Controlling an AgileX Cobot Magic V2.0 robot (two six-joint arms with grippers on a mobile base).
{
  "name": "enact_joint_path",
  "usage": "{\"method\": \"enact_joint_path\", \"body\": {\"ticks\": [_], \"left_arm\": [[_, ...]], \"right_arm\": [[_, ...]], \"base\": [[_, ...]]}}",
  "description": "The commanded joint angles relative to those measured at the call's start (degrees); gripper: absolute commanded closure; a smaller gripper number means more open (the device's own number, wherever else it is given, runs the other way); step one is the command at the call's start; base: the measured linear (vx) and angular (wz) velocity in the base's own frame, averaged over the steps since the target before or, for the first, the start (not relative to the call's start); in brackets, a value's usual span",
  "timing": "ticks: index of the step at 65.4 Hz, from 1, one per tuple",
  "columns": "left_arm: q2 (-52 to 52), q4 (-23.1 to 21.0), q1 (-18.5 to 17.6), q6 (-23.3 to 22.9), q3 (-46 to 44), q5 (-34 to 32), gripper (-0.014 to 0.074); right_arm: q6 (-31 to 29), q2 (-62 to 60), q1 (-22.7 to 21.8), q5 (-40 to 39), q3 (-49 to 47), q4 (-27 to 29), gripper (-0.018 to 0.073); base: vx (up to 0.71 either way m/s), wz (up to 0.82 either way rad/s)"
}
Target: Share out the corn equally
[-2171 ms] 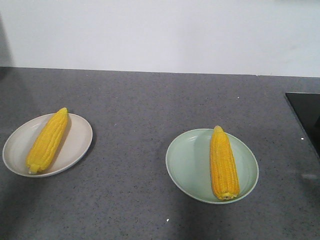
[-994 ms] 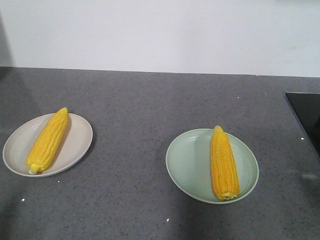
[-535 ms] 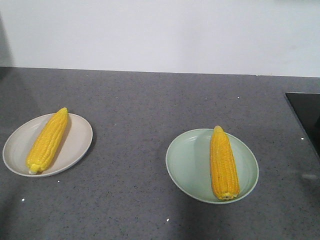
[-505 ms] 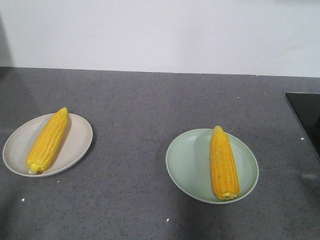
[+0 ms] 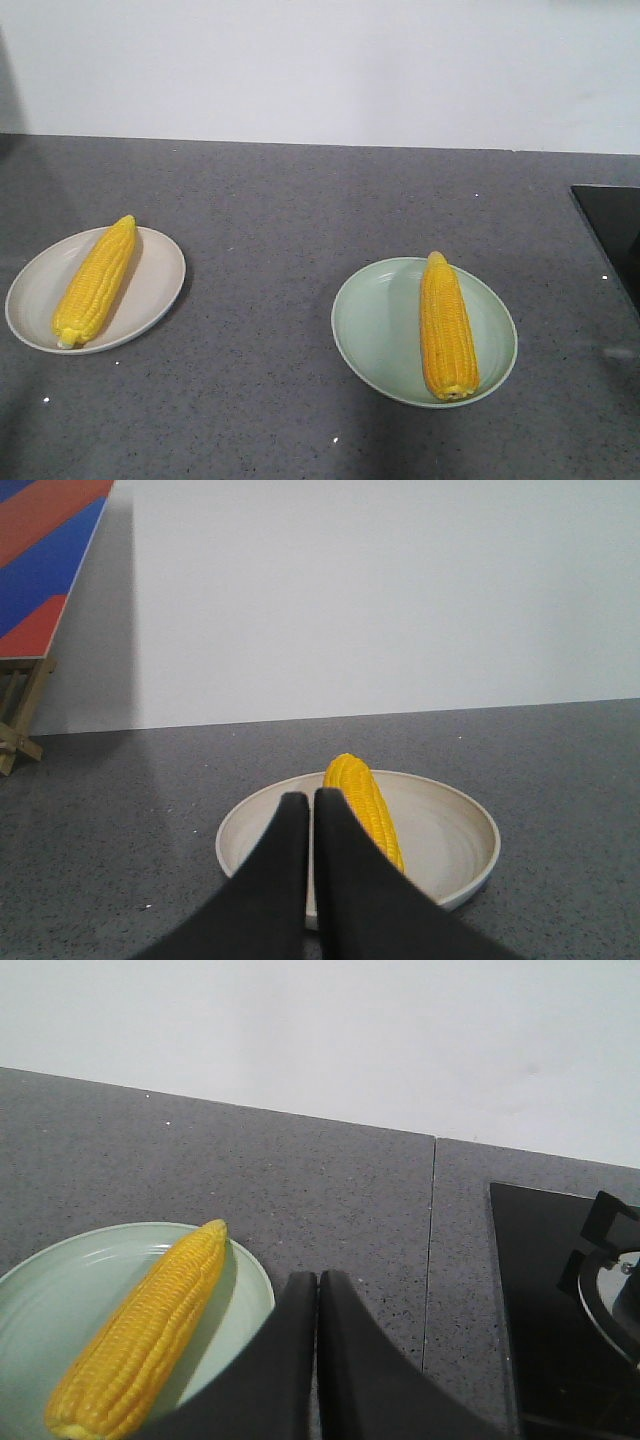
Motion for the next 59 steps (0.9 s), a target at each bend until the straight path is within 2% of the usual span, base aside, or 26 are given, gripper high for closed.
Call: {"method": "enact_joint_path", "body": {"ticks": [1, 8, 14, 30, 48, 59], "left_arm": [[-1.0, -0.6, 0.2, -0.2, 0.8, -4.6, 0.0603], [-1.0, -0.6, 0.2, -0.2, 0.8, -4.6, 0.0603], [-1.0, -0.6, 0.2, -0.2, 0.8, -4.6, 0.0603], [-1.0, -0.6, 0.2, -0.2, 0.8, -4.6, 0.0603], [-1.0, -0.6, 0.2, -0.2, 0.8, -4.6, 0.0603], [-1.0, -0.6, 0.2, -0.2, 0.8, -4.6, 0.0603]], "right_arm": [[-0.2, 0.3, -0.2, -4.0, -1.5, 0.1, 0.057], [-0.2, 0.3, -0.2, -4.0, -1.5, 0.0, 0.057], [0.4, -0.3, -0.2, -5.1, -1.1, -2.3, 0.057], [10.2, -7.7, -0.2, -13.6, 7.0, -10.0, 0.057], [14.5, -18.0, -0.3, -18.1, 17.8, -12.6, 0.057], [16.4, -22.2, -3.7, -18.9, 22.3, -12.6, 0.057]], "base": [[0.0, 0.0], [0.0, 0.0], [0.0, 0.0], [0.0, 0.0], [0.0, 0.0], [0.0, 0.0]]}}
